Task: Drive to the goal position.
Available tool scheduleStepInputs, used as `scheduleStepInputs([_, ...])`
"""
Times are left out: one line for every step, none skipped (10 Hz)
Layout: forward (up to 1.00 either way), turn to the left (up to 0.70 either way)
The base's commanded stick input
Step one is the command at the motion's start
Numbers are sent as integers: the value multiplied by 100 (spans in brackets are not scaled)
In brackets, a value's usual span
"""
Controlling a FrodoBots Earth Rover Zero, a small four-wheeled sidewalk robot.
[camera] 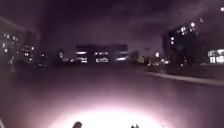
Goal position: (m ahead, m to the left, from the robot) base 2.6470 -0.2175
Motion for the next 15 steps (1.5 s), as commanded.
scheduleStepInputs([100,0])
scheduleStepInputs([100,0])
scheduleStepInputs([100,0])
scheduleStepInputs([100,0])
scheduleStepInputs([100,0])
scheduleStepInputs([100,0])
scheduleStepInputs([100,0])
scheduleStepInputs([100,0])
scheduleStepInputs([100,0])
scheduleStepInputs([100,0])
scheduleStepInputs([100,0])
scheduleStepInputs([100,0])
scheduleStepInputs([100,0])
scheduleStepInputs([100,0])
scheduleStepInputs([100,0])
